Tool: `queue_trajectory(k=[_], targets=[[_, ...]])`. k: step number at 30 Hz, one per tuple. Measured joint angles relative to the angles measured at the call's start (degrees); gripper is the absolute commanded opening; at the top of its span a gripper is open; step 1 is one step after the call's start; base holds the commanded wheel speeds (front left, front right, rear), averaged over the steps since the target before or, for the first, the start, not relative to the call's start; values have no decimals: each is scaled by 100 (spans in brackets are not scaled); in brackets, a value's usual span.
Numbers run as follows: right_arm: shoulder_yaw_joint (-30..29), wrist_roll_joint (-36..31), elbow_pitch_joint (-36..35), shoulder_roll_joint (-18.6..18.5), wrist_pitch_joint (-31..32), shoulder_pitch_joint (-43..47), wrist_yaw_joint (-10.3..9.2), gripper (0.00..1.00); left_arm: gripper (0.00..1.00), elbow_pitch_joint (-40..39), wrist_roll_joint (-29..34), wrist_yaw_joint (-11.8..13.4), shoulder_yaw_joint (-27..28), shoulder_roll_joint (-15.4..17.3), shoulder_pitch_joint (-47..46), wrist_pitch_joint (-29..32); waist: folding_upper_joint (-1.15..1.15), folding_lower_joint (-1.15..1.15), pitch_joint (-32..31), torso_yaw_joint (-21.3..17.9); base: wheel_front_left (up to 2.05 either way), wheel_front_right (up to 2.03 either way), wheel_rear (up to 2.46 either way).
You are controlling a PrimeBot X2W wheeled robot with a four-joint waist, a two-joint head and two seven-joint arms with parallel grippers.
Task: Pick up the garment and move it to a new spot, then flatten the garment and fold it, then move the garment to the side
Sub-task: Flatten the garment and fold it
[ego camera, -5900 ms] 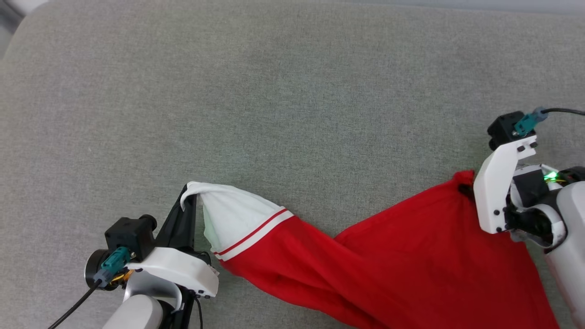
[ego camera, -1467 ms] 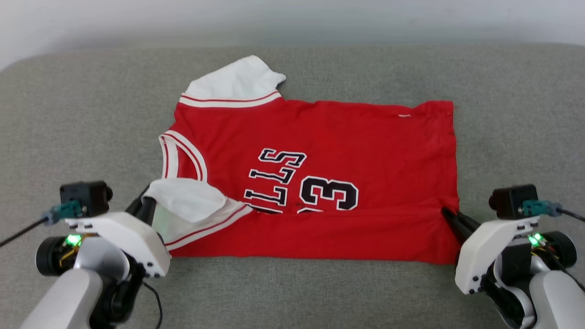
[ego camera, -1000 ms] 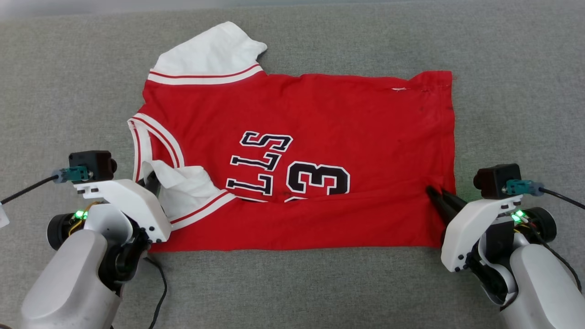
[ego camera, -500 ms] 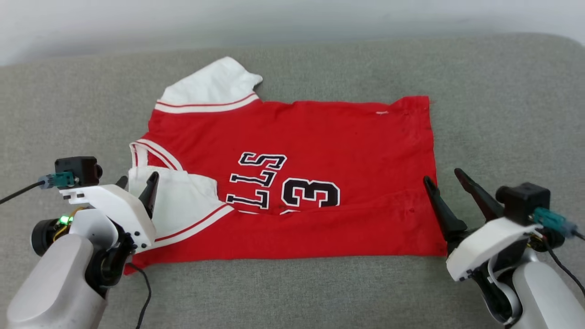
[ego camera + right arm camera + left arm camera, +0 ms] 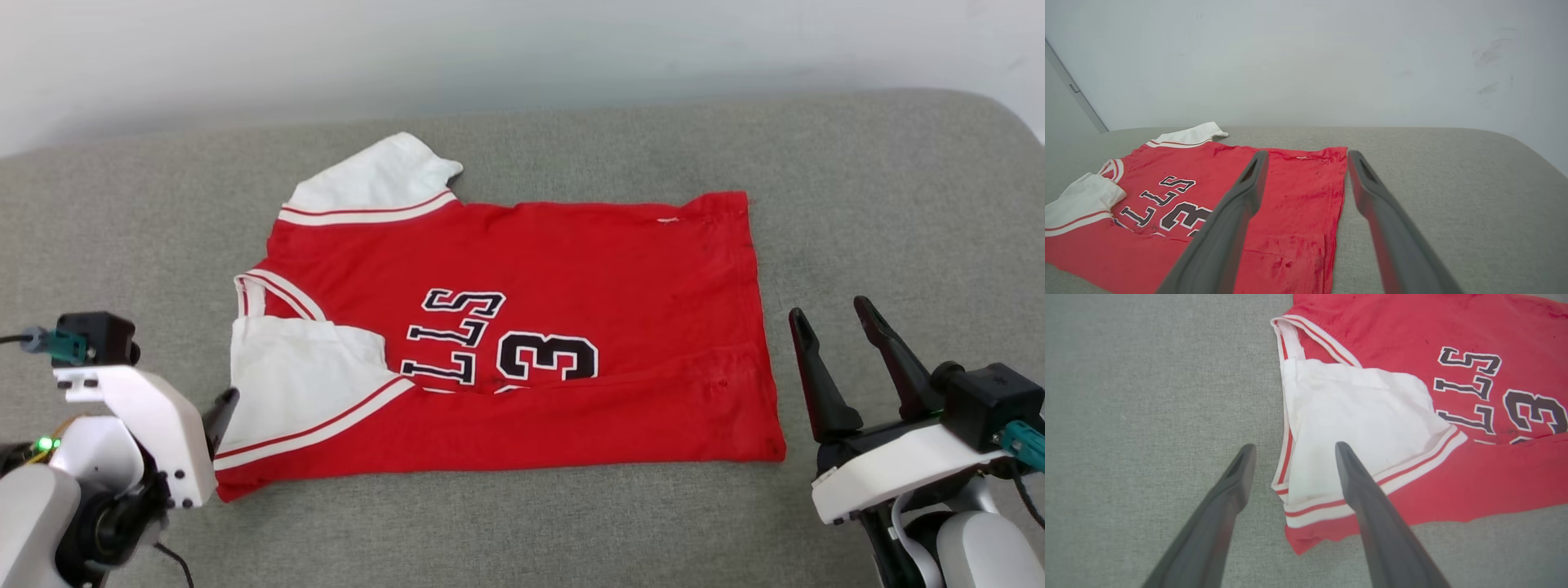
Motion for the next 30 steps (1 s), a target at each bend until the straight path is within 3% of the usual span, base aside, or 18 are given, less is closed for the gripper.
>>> queue_trajectory(k=[5,12,13,14,15,18,25,29,30], targets=[[-16,-118,-287,200,109,47,0,100,100,-159,-309,198,107,125,368,347,0,0,276,-65,0,0,0],[10,-169,-328,280,136,-3,0,100,100,2,-656,136,123,33,488,601,0,0,624,-194,0,0,0],[4,-172,-328,283,135,-32,1,100,81,44,-706,75,119,40,467,659,0,0,650,-216,0,0,0],[-7,-175,-330,282,135,-49,0,100,48,90,-775,21,119,29,439,706,0,0,668,-235,0,0,0],[-22,-174,-330,280,135,-60,0,100,0,136,-811,-15,118,15,414,734,0,0,679,-251,0,0,0],[-101,-172,-331,254,174,-64,0,100,0,238,-893,-158,115,-70,368,711,0,0,651,-268,0,0,0],[-354,-12,-396,133,626,-1,0,100,0,485,-654,-308,188,-347,275,-114,0,1,427,-175,0,0,0],[-459,180,-302,-92,1550,41,0,100,0,307,-482,-264,265,-380,174,-460,0,1,301,-60,0,0,0],[-474,287,-246,-213,2161,41,0,100,0,190,-417,-258,268,-375,149,-558,0,1,262,9,0,0,0]])
